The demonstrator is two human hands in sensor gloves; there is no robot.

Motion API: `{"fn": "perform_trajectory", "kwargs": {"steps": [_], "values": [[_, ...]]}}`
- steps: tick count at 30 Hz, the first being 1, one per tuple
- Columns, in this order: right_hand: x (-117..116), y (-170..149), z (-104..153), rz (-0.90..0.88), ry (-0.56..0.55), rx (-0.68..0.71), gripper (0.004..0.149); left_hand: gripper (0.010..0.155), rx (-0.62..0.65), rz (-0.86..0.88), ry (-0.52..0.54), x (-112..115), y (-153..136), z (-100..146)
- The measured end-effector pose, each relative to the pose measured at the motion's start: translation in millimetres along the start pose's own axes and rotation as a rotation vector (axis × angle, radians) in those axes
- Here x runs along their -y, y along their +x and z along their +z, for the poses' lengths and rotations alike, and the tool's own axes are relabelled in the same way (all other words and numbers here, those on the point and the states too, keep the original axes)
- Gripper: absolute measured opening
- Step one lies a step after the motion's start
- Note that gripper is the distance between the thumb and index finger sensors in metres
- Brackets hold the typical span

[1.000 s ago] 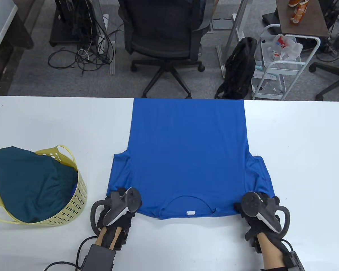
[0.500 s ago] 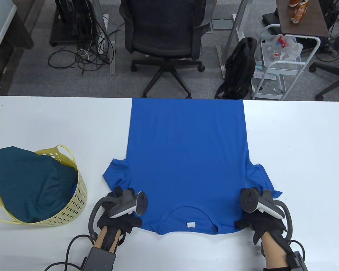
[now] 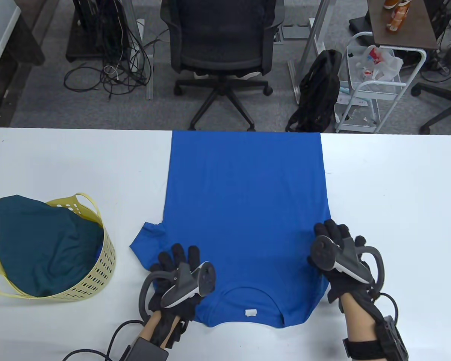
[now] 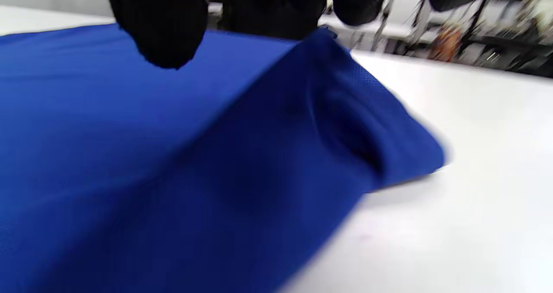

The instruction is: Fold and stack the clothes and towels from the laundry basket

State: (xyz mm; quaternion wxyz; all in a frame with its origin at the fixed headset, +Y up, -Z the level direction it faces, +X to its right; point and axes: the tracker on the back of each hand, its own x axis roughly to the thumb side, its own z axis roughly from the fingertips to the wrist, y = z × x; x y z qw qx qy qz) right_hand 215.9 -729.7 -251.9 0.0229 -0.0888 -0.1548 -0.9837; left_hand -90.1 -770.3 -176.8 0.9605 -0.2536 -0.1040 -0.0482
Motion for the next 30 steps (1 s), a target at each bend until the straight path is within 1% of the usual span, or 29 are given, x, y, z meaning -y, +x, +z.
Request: {"fn": "perform_trajectory", "kwargs": {"steps": [1,2,3,4,5,6,7,8,9,10,11,13,14,16,17,18,19,20,21,22,23,24,25,26,27,28,29,30], "values": [[-10.2,1.4,-14.8,-0.012,0.092,0.019,0.084,0.110,0.020,-0.040,-0.092,7.6,7.2,-6.6],[-17.2,1.3,-21.4,-0.022,0.147,0.012,0.085,0.111,0.030,-0.069,-0.147,12.6,9.9,-11.2],[-23.7,0.7,-25.5,-0.022,0.197,-0.009,0.085,0.112,0.042,-0.091,-0.179,17.6,10.7,-16.2],[-32.3,-1.0,-28.2,0.012,0.275,-0.052,0.087,0.114,0.062,-0.102,-0.190,17.0,8.3,-20.2],[-38.0,-4.9,-28.0,0.080,0.378,-0.113,0.088,0.113,0.068,-0.078,-0.144,12.5,3.5,-23.6],[-36.3,-6.5,-19.7,0.073,0.379,-0.091,0.092,0.110,0.055,-0.066,-0.105,7.2,-1.3,-29.5],[-36.3,-6.8,-15.2,0.074,0.342,-0.074,0.095,0.109,0.046,-0.073,-0.105,4.1,-4.5,-34.7],[-38.5,-6.7,-5.2,0.107,0.331,-0.074,0.096,0.108,0.018,-0.103,-0.131,-2.3,-10.5,-44.6],[-42.0,-6.7,7.7,0.175,0.349,-0.060,0.097,0.107,-0.026,-0.131,-0.155,-10.6,-18.3,-55.3],[-44.5,-6.1,16.3,0.194,0.338,-0.045,0.099,0.107,-0.059,-0.144,-0.155,-15.7,-23.6,-61.5],[-49.1,-3.5,31.7,0.197,0.328,-0.007,0.101,0.107,-0.122,-0.168,-0.137,-24.3,-32.7,-71.4],[-55.4,5.3,54.7,0.173,0.339,0.084,0.103,0.103,-0.193,-0.197,-0.121,-34.3,-44.3,-83.4],[-55.2,11.6,65.7,0.155,0.342,0.139,0.102,0.103,-0.230,-0.221,-0.131,-38.5,-49.2,-88.1],[-42.7,15.1,72.6,0.117,0.320,0.235,0.093,0.100,-0.237,-0.231,-0.148,-43.7,-52.4,-89.8],[-30.2,11.3,71.0,0.071,0.273,0.234,0.087,0.096,-0.238,-0.210,-0.141,-46.5,-50.3,-86.6],[-15.4,3.7,65.2,0.038,0.195,0.170,0.084,0.095,-0.236,-0.176,-0.102,-48.0,-43.5,-78.7],[-6.6,-2.3,58.9,0.037,0.133,0.122,0.080,0.096,-0.223,-0.153,-0.056,-47.6,-37.0,-72.5],[3.1,-12.2,45.9,0.031,0.050,0.049,0.076,0.096,-0.193,-0.115,0.000,-45.2,-26.5,-64.5],[7.3,-20.5,32.0,0.020,-0.004,-0.015,0.074,0.098,-0.155,-0.085,0.028,-41.2,-15.8,-58.0],[7.2,-29.1,14.3,0.004,-0.028,-0.087,0.072,0.100,-0.119,-0.065,0.015,-35.1,-2.9,-51.9],[2.6,-37.8,-5.5,-0.020,-0.005,-0.153,0.070,0.102,-0.073,-0.055,-0.057,-26.2,10.0,-46.7],[-2.1,-42.0,-16.4,-0.042,0.032,-0.176,0.071,0.104,-0.050,-0.051,-0.108,-20.4,16.7,-44.5],[-11.3,-47.8,-30.9,-0.078,0.109,-0.204,0.070,0.105,-0.039,-0.055,-0.169,-9.8,25.8,-40.8],[-18.1,-50.9,-37.7,-0.101,0.166,-0.215,0.071,0.107,-0.031,-0.090,-0.188,-3.1,31.4,-36.3],[-25.9,-53.4,-42.8,-0.128,0.237,-0.238,0.077,0.110,-0.013,-0.148,-0.175,0.6,33.9,-31.5],[-32.6,-54.9,-45.1,-0.144,0.293,-0.258,0.083,0.114,0.024,-0.194,-0.172,2.5,33.9,-27.4],[-36.1,-57.7,-45.1,-0.153,0.337,-0.266,0.088,0.119,0.082,-0.200,-0.196,4.5,31.0,-23.2],[-36.1,-59.4,-42.5,-0.175,0.292,-0.250,0.089,0.125,0.144,-0.187,-0.246,5.5,26.4,-21.6]]}}
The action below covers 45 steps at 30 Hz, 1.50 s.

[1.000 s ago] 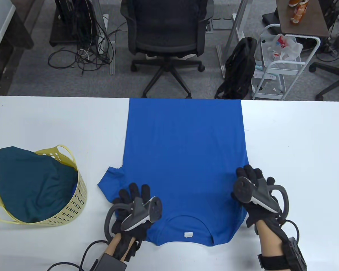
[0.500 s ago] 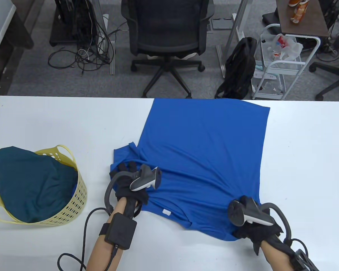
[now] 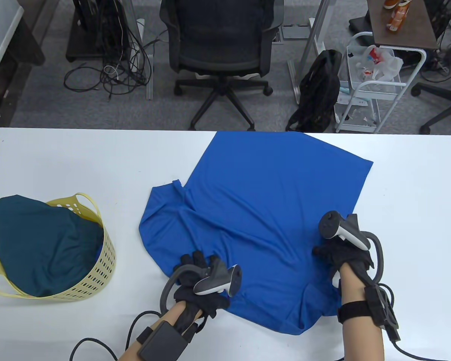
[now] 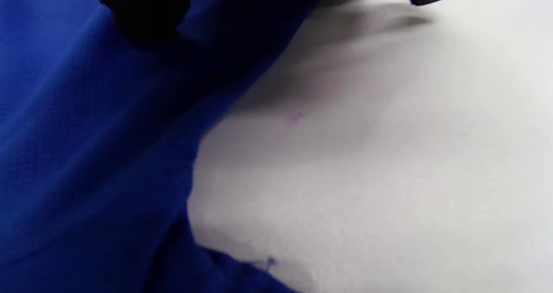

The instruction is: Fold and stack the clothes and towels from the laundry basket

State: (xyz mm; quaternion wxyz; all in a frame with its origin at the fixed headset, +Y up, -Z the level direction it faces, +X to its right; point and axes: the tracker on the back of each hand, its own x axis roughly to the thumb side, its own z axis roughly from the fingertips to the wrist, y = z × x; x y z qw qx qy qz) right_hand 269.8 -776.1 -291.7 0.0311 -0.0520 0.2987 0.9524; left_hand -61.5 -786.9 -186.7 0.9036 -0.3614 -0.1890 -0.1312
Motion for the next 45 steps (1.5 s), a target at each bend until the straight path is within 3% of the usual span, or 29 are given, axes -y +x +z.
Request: {"fn": "perform_trajectory", "kwargs": {"steps": [2,5,7,8,9,11,12,14,16,20,22,24,26,27,29,30,32,34,35,38,40,43,45], "values": [[-1.5,-3.1,2.5,-0.004,-0.034,0.015,0.094,0.125,0.018,0.089,-0.005,-5.4,-13.1,4.1],[-0.2,-3.3,5.4,0.017,-0.010,-0.003,0.093,0.114,0.060,0.311,0.116,-22.1,-23.1,11.0],[3.8,-4.7,6.4,0.036,-0.120,-0.010,0.087,0.111,-0.023,0.400,0.203,-24.9,-15.9,9.3],[4.7,-7.1,5.7,0.014,-0.164,-0.011,0.085,0.112,-0.076,0.342,0.148,-22.8,-6.7,4.3],[4.2,-10.5,2.4,-0.017,-0.160,-0.002,0.084,0.116,-0.079,0.225,0.023,-18.4,0.8,-2.2],[-0.9,-17.1,-2.5,-0.035,-0.028,-0.041,0.085,0.126,-0.064,0.139,-0.092,-7.2,8.7,-14.7],[-1.5,-20.1,0.3,-0.027,0.025,-0.062,0.086,0.130,-0.115,0.067,-0.045,-8.1,6.4,-17.0],[-0.1,-17.9,7.9,0.015,-0.039,-0.050,0.088,0.128,-0.125,0.068,-0.021,-15.6,-7.2,-24.6],[-0.8,-10.2,25.2,0.217,-0.001,-0.076,0.088,0.122,-0.250,0.078,0.035,-29.8,-35.8,-35.2],[-8.8,3.9,66.0,0.214,-0.022,0.109,0.076,0.104,-0.528,0.031,0.239,-51.9,-73.1,-32.1],[-4.0,-0.8,73.6,0.124,-0.065,0.179,0.064,0.099,-0.483,0.021,0.292,-55.1,-73.5,-23.4],[2.5,-12.7,69.0,0.069,-0.219,0.154,0.062,0.098,-0.402,0.075,0.307,-50.1,-64.6,-14.4],[4.8,-26.2,54.0,0.042,-0.320,0.078,0.064,0.100,-0.340,0.122,0.230,-37.3,-53.3,-8.6],[4.1,-34.2,41.9,0.017,-0.286,0.030,0.066,0.103,-0.303,0.141,0.131,-26.1,-47.2,-6.5],[-0.4,-45.1,23.9,-0.059,-0.113,-0.050,0.074,0.110,-0.189,0.142,-0.056,-3.9,-39.3,-7.2],[-3.8,-48.6,18.2,-0.085,-0.051,-0.084,0.077,0.114,-0.170,0.131,-0.096,4.1,-37.9,-7.6],[-11.9,-52.8,13.9,-0.067,-0.003,-0.139,0.083,0.115,-0.167,0.122,0.015,4.4,-44.1,-3.7],[-12.8,-49.1,21.8,-0.025,-0.044,-0.133,0.085,0.114,-0.208,0.136,0.013,0.6,-57.5,-9.4],[-12.9,-43.4,29.9,0.047,-0.055,-0.120,0.086,0.114,-0.239,0.149,-0.020,-4.5,-68.9,-14.6],[-19.6,-26.1,60.1,0.168,-0.018,-0.056,0.086,0.111,-0.354,0.164,0.019,-17.3,-94.3,-24.0],[-28.1,-14.7,88.1,0.194,-0.023,0.079,0.082,0.105,-0.406,0.144,0.050,-24.0,-104.5,-22.4],[-28.2,-20.0,102.9,0.132,-0.111,0.186,0.067,0.089,-0.315,0.128,0.221,-21.9,-104.0,-11.3],[-30.8,-31.9,97.3,0.063,-0.217,0.203,0.066,0.090,-0.244,0.204,0.207,-8.7,-99.3,-4.8]]}}
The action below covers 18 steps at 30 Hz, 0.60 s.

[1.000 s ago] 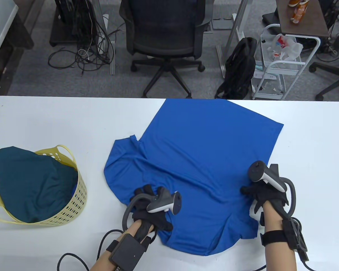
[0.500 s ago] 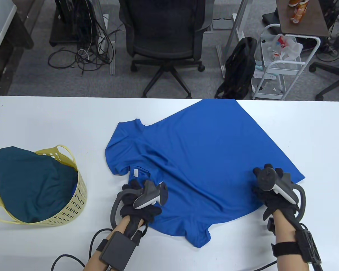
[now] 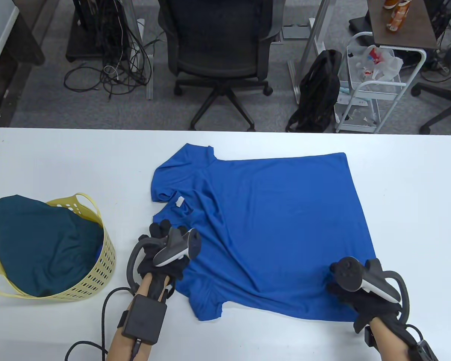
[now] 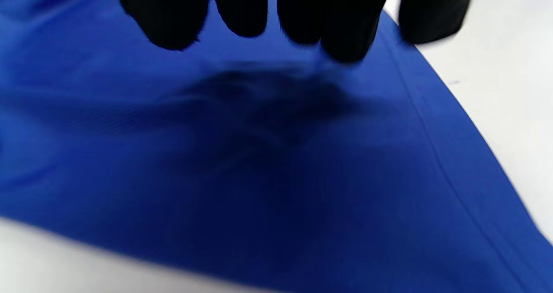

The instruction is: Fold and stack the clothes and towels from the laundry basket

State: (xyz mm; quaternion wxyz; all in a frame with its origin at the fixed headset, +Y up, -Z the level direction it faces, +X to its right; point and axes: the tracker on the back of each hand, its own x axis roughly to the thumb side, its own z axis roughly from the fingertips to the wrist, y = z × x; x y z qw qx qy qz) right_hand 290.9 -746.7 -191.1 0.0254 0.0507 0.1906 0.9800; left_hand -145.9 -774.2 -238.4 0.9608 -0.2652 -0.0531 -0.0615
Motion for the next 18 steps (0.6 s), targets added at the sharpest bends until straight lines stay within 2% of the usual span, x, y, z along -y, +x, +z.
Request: {"fn": "perform_trajectory", "kwargs": {"steps": [1,2,3,4,5,6,7,8,11,14,15,18], "values": [[-3.4,-4.6,-3.6,-0.012,0.002,-0.005,0.069,0.093,0.002,0.010,-0.051,5.1,-0.2,3.1],[-8.7,-10.2,-9.6,-0.028,0.070,-0.032,0.073,0.099,0.021,0.009,-0.138,13.3,-0.7,7.7],[-15.9,-15.5,-16.0,-0.063,0.194,-0.076,0.081,0.106,0.040,-0.004,-0.236,23.0,-1.8,13.0],[-21.4,-18.8,-20.0,-0.087,0.286,-0.110,0.088,0.113,0.048,-0.018,-0.280,28.8,-2.5,17.9],[-28.1,-22.4,-23.6,-0.111,0.334,-0.144,0.093,0.117,0.051,-0.053,-0.236,34.6,-4.4,28.9],[-28.8,-21.9,-25.0,-0.106,0.309,-0.148,0.096,0.120,0.073,-0.064,-0.211,38.7,-6.0,36.6],[-27.4,-21.4,-25.7,-0.088,0.259,-0.146,0.097,0.124,0.084,-0.075,-0.238,44.4,-7.2,44.8],[-27.3,-20.4,-26.4,-0.086,0.258,-0.147,0.098,0.126,0.081,-0.090,-0.260,48.4,-8.0,51.3],[-27.6,-19.9,-25.0,-0.088,0.252,-0.160,0.101,0.129,0.083,-0.136,-0.238,56.7,-12.3,70.7],[-26.2,-19.7,-19.5,-0.078,0.246,-0.157,0.101,0.120,0.045,-0.101,-0.153,51.8,-22.3,84.3],[-23.7,-20.7,-16.4,-0.079,0.229,-0.158,0.099,0.110,0.025,-0.073,-0.114,48.3,-26.8,86.9],[-7.3,-32.0,0.1,-0.145,0.077,-0.169,0.085,0.078,-0.060,0.063,0.139,36.2,-47.2,95.9]]}}
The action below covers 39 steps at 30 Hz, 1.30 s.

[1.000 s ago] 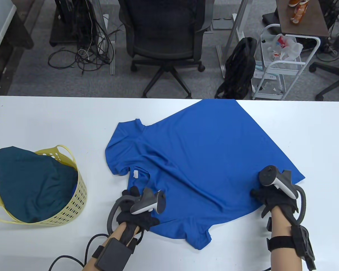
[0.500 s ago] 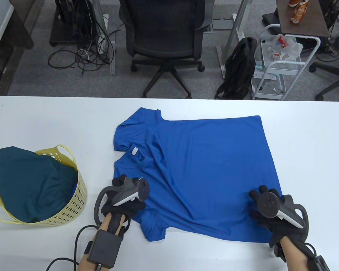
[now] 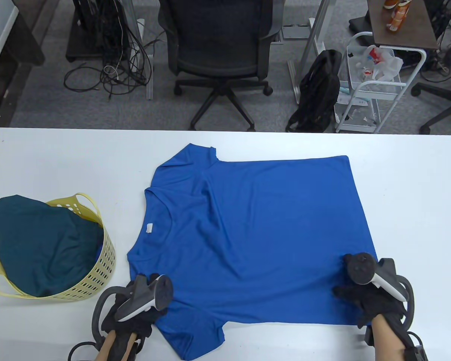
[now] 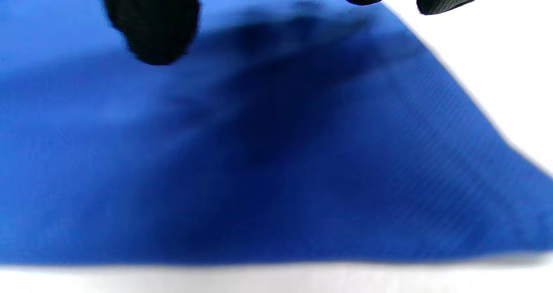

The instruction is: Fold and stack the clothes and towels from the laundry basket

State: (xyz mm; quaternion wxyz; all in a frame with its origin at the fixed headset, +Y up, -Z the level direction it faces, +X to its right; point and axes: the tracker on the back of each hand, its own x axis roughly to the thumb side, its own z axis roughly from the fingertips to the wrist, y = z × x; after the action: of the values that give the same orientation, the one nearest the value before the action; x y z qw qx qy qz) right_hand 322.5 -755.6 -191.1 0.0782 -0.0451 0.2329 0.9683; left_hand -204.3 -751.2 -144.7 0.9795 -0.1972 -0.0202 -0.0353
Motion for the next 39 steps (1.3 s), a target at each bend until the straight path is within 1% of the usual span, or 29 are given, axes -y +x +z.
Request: {"fn": "perform_trajectory", "kwargs": {"steps": [1,3,4,7,9,10,12,13,17,18,20,22,24,27,28,29,30,31,32,33,34,36,37,39], "values": [[5.8,-6.0,6.0,-0.009,-0.060,-0.020,0.082,0.070,-0.045,0.021,0.097,-2.3,-5.5,0.5],[9.8,-16.5,12.2,-0.025,-0.116,-0.071,0.077,0.063,-0.081,-0.026,0.178,1.1,-9.1,-2.7],[9.5,-20.1,12.7,-0.032,-0.118,-0.086,0.075,0.061,-0.090,-0.054,0.186,3.9,-9.1,-5.3],[5.5,-33.2,9.6,-0.064,-0.092,-0.151,0.072,0.061,-0.124,-0.122,0.154,13.3,-9.0,-17.3],[4.9,-39.1,8.5,-0.074,-0.095,-0.189,0.069,0.060,-0.141,-0.122,0.153,15.7,-12.1,-22.2],[5.0,-42.5,8.6,-0.081,-0.108,-0.207,0.067,0.059,-0.151,-0.124,0.149,16.8,-13.9,-23.8],[4.9,-47.2,8.8,-0.100,-0.123,-0.223,0.064,0.056,-0.172,-0.135,0.180,15.1,-14.4,-23.1],[4.5,-49.7,8.6,-0.111,-0.125,-0.225,0.063,0.056,-0.180,-0.136,0.173,14.2,-14.0,-22.3],[0.8,-53.3,4.8,-0.121,-0.127,-0.227,0.058,0.055,-0.235,-0.187,0.069,15.7,-13.2,-22.2],[-0.8,-53.2,2.7,-0.109,-0.131,-0.231,0.057,0.055,-0.248,-0.204,0.052,17.4,-14.2,-22.9],[-4.2,-52.7,-0.7,-0.079,-0.139,-0.244,0.055,0.056,-0.255,-0.205,0.074,17.6,-16.5,-23.4],[-9.7,-52.0,-5.2,-0.022,-0.140,-0.277,0.055,0.056,-0.271,-0.199,0.069,17.6,-17.2,-23.4],[-9.5,-49.6,-6.2,0.028,-0.200,-0.289,0.055,0.056,-0.286,-0.231,0.093,17.4,-15.8,-22.4],[-7.7,-44.3,-6.4,0.085,-0.206,-0.296,0.055,0.053,-0.286,-0.258,0.107,17.0,-12.4,-21.0],[-7.3,-42.6,-5.5,0.107,-0.219,-0.290,0.056,0.051,-0.279,-0.272,0.113,16.9,-12.0,-20.7],[-6.4,-41.1,-3.7,0.131,-0.256,-0.275,0.057,0.052,-0.266,-0.280,0.122,18.0,-12.2,-20.6],[-5.1,-40.9,-2.5,0.125,-0.286,-0.260,0.055,0.053,-0.265,-0.278,0.121,18.8,-12.9,-21.4],[-4.6,-41.5,-1.9,0.096,-0.304,-0.248,0.051,0.056,-0.258,-0.264,0.089,20.3,-15.1,-22.9],[-5.1,-42.5,-2.5,0.095,-0.304,-0.256,0.048,0.058,-0.257,-0.260,0.077,20.3,-16.4,-23.2],[-7.1,-44.1,-4.3,0.115,-0.278,-0.278,0.047,0.060,-0.249,-0.264,0.091,19.1,-17.3,-22.4],[-8.4,-46.4,-5.7,0.151,-0.244,-0.312,0.049,0.060,-0.233,-0.262,0.076,18.3,-18.2,-22.9],[-8.2,-46.8,-6.8,0.098,-0.266,-0.293,0.048,0.061,-0.236,-0.260,0.048,16.7,-18.8,-23.1],[-8.3,-46.1,-7.2,0.127,-0.269,-0.303,0.045,0.060,-0.237,-0.259,0.042,17.1,-18.6,-23.9],[-9.7,-43.6,-8.6,0.154,-0.290,-0.291,0.037,0.053,-0.242,-0.271,0.081,17.9,-18.8,-24.9]]}}
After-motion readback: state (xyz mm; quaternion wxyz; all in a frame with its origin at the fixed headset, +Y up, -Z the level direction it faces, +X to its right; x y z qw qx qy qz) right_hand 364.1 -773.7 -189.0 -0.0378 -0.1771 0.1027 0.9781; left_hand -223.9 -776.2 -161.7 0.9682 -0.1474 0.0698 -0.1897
